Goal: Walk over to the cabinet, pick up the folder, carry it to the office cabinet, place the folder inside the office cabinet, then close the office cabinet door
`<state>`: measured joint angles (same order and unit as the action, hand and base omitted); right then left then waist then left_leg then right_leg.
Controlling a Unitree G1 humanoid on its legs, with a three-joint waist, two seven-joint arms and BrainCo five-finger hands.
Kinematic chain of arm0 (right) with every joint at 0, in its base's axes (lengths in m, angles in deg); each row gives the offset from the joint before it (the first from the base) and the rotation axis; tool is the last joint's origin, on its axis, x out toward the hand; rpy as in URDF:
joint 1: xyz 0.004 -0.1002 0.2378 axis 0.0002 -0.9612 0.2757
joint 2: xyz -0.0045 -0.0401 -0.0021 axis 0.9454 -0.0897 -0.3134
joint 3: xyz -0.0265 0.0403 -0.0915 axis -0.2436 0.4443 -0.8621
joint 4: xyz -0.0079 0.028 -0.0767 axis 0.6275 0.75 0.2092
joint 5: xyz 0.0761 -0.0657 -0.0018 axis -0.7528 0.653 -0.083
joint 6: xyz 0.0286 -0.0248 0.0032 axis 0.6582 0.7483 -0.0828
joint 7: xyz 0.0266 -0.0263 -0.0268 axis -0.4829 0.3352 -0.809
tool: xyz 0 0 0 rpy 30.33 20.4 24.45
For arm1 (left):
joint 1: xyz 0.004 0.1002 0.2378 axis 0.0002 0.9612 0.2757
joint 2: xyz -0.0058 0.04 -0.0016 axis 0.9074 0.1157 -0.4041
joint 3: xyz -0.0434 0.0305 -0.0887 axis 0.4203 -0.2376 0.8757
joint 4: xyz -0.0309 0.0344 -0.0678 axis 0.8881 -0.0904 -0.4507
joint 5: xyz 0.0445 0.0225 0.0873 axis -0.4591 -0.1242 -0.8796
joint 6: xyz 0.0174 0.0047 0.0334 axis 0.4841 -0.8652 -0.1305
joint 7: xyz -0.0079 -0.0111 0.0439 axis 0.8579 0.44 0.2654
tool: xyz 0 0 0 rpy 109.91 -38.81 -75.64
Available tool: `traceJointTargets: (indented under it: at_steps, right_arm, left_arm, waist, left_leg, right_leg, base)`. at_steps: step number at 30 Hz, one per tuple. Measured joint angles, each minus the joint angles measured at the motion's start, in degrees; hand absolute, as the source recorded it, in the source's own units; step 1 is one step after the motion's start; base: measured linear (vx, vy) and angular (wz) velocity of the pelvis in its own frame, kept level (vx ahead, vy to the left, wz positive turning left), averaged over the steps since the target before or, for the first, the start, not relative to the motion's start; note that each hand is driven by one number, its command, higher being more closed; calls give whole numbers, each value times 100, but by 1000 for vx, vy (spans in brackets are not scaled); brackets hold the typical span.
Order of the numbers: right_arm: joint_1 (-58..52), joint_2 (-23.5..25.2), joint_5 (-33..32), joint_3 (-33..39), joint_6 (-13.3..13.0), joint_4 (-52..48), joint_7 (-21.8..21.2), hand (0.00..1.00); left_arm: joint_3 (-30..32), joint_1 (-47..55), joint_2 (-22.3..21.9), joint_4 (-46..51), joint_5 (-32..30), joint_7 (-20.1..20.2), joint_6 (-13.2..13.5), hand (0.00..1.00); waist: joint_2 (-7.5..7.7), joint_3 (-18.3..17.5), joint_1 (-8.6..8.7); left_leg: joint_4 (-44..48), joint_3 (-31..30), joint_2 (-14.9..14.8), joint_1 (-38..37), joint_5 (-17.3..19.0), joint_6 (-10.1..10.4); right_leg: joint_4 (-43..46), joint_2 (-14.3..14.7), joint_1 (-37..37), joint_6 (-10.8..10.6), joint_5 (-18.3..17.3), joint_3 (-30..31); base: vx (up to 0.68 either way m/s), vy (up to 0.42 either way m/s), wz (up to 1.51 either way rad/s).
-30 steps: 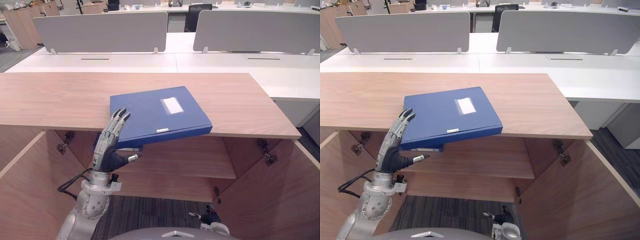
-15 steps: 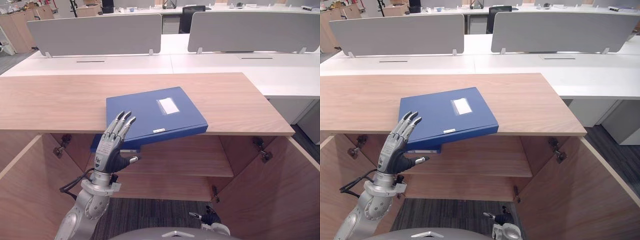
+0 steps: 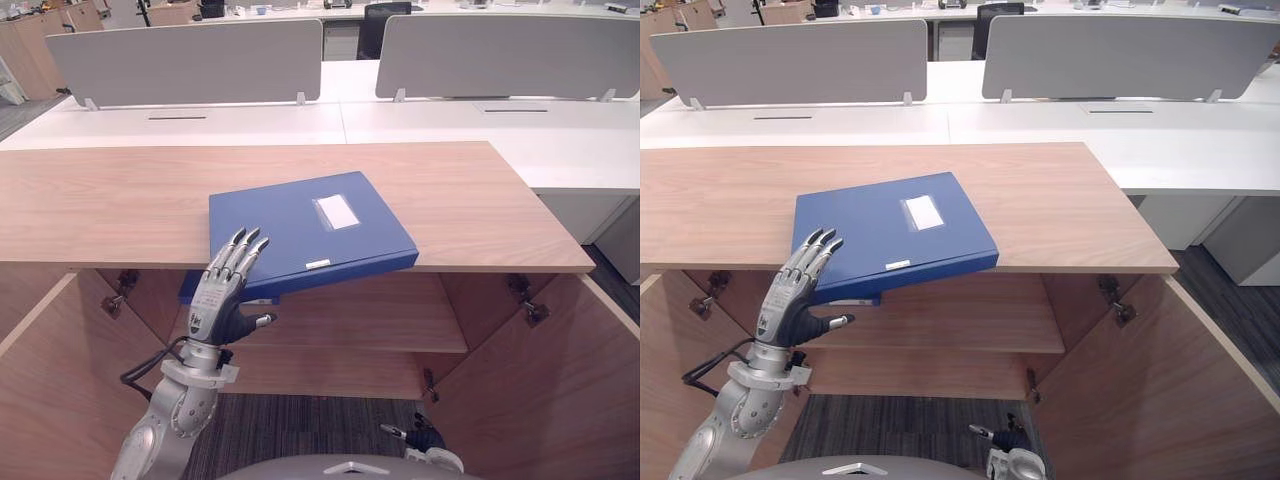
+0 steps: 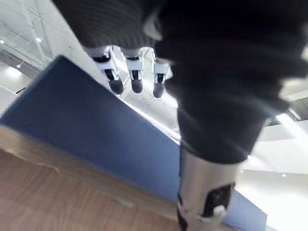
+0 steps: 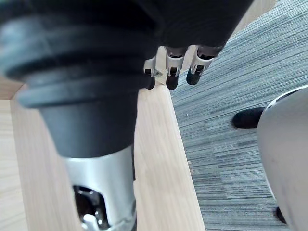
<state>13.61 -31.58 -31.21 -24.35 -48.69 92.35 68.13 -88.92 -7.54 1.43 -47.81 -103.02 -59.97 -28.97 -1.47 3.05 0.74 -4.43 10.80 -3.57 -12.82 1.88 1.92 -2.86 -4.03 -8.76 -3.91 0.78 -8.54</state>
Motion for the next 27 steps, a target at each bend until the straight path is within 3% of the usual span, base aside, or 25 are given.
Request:
traceJointTargets:
  at_steps: [8,9,27]
  right_arm:
    - [-1,-1,-9,53,62,-115,-2,0]
    - [-42,-1,-31,54,69,-192,-2,0]
    - [-179,73,-355,182,63,-454,-11,0]
  left_arm:
    - [232,20,-125,-4,-1,4,-76,0]
    - [241,20,-126,-4,-2,4,-130,100]
    - [600,-162,-115,64,-412,-96,-141,100]
  waist:
    - [8,-2,37]
    - [8,-2,38]
    - [-6,-20,183]
  left_leg:
    - [1,5,-1,83,15,-1]
    - [1,6,-1,92,15,-2]
    - [1,38,-10,182,57,10]
  right_leg:
    - [-29,4,72,-3,2,2]
    - [-31,5,81,-3,3,3]
    - [-152,24,131,0,51,24]
  base:
    - [0,0,0]
    - [0,0,0]
    - [0,0,0]
